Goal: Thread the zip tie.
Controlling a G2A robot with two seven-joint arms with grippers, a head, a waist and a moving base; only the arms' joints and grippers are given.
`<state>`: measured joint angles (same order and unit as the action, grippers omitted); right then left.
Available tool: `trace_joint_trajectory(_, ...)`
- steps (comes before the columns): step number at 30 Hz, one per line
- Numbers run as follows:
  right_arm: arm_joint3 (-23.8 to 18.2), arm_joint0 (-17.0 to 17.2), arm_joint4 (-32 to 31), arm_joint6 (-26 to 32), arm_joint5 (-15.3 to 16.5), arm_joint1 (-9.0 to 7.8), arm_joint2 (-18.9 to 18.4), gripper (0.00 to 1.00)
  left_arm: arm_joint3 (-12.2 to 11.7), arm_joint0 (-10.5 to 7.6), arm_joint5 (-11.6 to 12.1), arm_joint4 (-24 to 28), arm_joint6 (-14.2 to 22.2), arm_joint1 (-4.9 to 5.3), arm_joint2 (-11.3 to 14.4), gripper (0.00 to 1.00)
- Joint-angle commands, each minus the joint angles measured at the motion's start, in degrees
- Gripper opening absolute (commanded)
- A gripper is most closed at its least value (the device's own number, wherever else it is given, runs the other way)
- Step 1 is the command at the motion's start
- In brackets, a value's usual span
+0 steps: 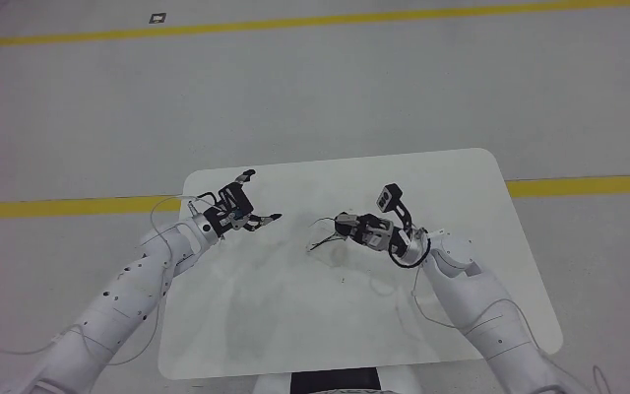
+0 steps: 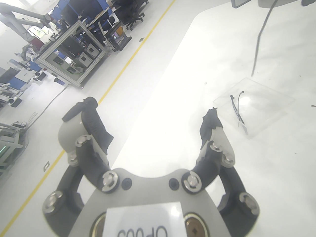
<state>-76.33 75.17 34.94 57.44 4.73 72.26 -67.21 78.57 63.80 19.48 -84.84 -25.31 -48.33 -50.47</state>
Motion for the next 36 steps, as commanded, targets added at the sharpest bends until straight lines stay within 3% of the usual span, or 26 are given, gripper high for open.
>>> trace_joint_trajectory(1, -0.32, -0.19, 3.05, 2.59, -0.27, 0.18, 0.63, 0.0, 0.0, 0.0, 0.0, 0.0, 0.0, 0.0, 0.0, 1.0)
trace_joint_trajectory(6, -0.25, -2.28, 7.14, 6.23, -0.45, 0.73, 2.55, 0.0, 0.0, 0.0, 0.0, 0.0, 0.0, 0.0, 0.0, 1.0)
trace_joint_trajectory(8, -0.44, -3.07, 6.26, 6.73, 1.22, 0.9, 3.42, 0.0, 0.0, 0.0, 0.0, 0.0, 0.0, 0.0, 0.0, 1.0)
trace_joint_trajectory(32, -0.44, -3.07, 6.26, 6.73, 1.22, 0.9, 3.42, 0.0, 0.04, 0.13, -0.28, 0.05, 0.22, -0.04, 0.01, 1.0)
trace_joint_trajectory(34, -0.44, -3.07, 6.26, 6.73, 1.22, 0.9, 3.42, 0.0, -0.23, 0.44, -0.25, -0.24, -0.64, -0.04, -0.08, 1.0)
trace_joint_trajectory(36, -0.59, -2.86, 6.12, 5.88, 1.15, 0.92, 3.48, 0.0, -1.3, 0.61, 0.0, -1.92, -3.7, 0.13, -0.22, 1.0)
